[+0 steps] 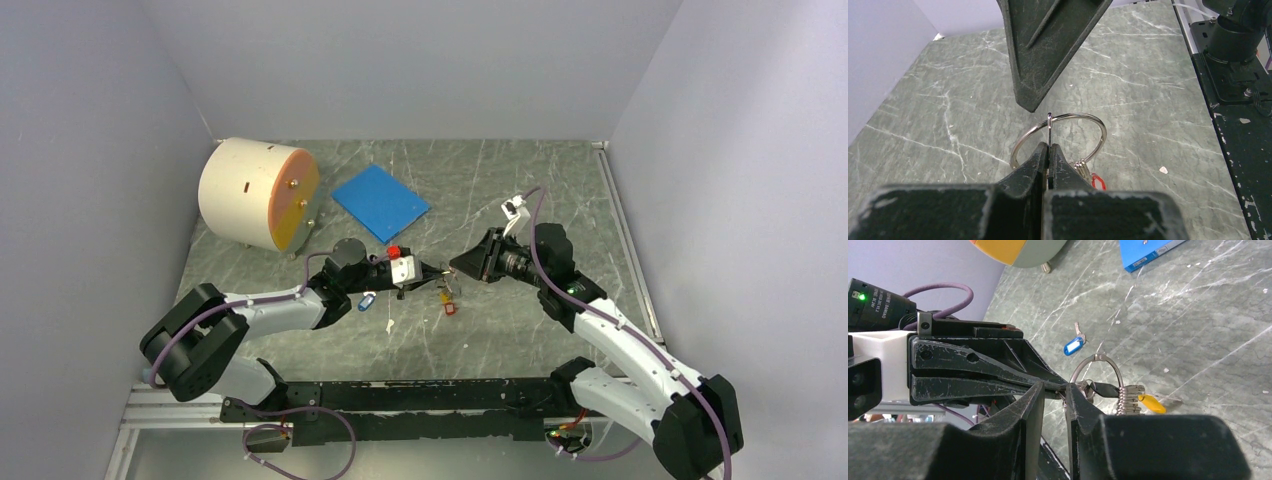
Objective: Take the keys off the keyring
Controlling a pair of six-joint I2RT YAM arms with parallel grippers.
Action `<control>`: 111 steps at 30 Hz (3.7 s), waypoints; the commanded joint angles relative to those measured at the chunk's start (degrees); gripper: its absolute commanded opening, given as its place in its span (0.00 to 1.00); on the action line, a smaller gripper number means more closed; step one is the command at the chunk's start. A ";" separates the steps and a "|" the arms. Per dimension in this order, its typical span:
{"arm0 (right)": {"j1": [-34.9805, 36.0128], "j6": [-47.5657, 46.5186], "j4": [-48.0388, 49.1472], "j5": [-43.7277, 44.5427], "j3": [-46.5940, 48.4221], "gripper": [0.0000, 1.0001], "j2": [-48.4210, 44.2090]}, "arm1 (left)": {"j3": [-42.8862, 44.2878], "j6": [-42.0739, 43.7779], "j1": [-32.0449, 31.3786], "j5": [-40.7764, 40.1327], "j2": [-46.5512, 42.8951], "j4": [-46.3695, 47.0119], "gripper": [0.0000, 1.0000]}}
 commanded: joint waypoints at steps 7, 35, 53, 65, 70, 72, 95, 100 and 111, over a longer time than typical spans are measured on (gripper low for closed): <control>0.07 -1.36 -3.43 0.97 3.64 0.30 1.30 | 0.40 -0.22 0.05 -0.40 0.02 3.07 0.03; 2.44 1.28 3.87 -1.45 1.77 0.30 5.02 | -0.04 -1.17 -0.03 -0.87 1.37 5.80 0.03; 2.35 4.31 5.16 2.52 -0.44 0.20 2.93 | -0.20 -1.53 -0.23 -0.25 0.84 6.43 0.03; 2.30 7.88 8.27 3.52 -1.78 0.25 2.44 | -0.22 -1.82 -0.55 -0.54 0.57 6.71 0.03; 2.37 7.38 7.73 3.12 -1.79 0.22 2.77 | -0.13 -1.98 -0.55 -0.83 0.66 6.70 0.03; 2.36 6.61 6.92 2.68 -1.22 0.20 3.24 | -0.13 -1.96 -0.53 -1.01 0.70 6.47 0.02; 2.55 -4.97 -8.28 3.36 7.03 0.00 3.44 | -0.13 -3.56 -0.55 -4.31 0.68 6.86 0.09; 2.74 -6.70 -9.75 3.56 8.82 0.00 3.61 | -0.81 -3.84 -0.47 -3.73 0.86 8.34 0.23; 2.79 -6.37 -9.19 3.80 8.85 0.00 2.85 | -0.58 -3.73 0.20 -1.54 1.93 7.80 0.33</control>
